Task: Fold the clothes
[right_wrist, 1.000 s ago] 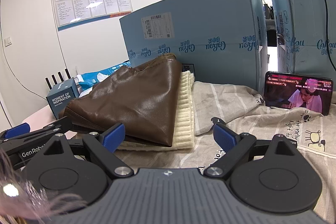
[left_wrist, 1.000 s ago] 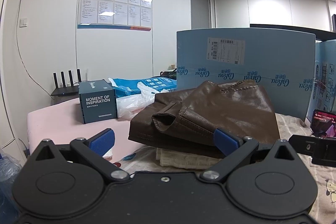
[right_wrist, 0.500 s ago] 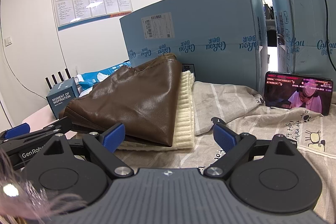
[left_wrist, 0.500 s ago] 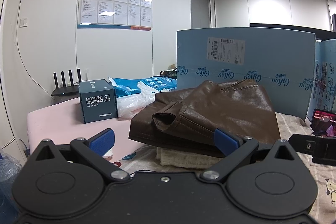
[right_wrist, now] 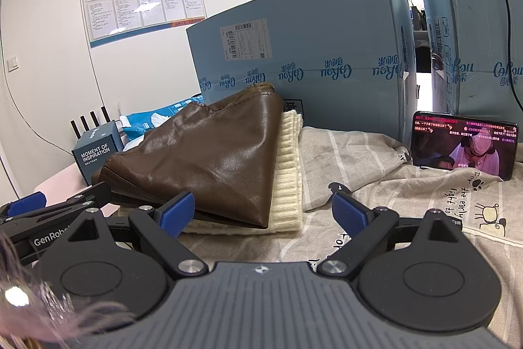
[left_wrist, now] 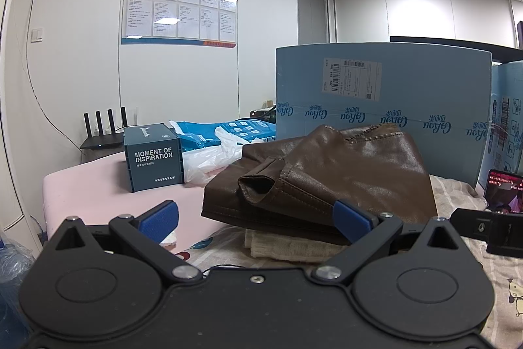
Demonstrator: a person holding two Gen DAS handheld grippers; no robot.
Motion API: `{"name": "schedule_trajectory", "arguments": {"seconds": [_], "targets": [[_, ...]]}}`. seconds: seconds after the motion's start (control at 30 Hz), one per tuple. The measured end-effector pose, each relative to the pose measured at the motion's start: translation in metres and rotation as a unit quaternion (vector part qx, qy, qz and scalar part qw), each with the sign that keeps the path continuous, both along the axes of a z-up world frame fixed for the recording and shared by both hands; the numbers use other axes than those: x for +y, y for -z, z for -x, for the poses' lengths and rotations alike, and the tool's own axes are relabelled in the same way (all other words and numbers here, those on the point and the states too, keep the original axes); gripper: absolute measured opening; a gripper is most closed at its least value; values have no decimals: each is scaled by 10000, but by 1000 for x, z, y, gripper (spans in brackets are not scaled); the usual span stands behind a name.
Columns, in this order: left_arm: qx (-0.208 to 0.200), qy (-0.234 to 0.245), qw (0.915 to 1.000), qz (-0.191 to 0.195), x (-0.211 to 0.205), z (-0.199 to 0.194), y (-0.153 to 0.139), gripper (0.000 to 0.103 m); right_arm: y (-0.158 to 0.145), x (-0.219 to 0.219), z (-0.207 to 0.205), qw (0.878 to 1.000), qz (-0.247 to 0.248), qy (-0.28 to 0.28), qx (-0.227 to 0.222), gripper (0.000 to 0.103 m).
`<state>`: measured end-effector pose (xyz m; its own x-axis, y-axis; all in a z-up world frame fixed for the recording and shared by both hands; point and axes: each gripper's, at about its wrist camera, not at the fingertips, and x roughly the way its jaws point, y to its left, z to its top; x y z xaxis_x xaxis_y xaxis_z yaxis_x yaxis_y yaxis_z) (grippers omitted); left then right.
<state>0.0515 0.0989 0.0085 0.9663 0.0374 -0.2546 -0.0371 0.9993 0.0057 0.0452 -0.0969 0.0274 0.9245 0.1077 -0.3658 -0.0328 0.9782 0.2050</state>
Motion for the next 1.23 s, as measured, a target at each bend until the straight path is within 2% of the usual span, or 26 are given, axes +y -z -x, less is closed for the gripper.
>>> {"name": "schedule_trajectory", "arguments": {"seconds": [1.23], "targets": [[65,70,9999,46,-2,2,2,103,0,-1,0,10000,13,3,26,91]]}}
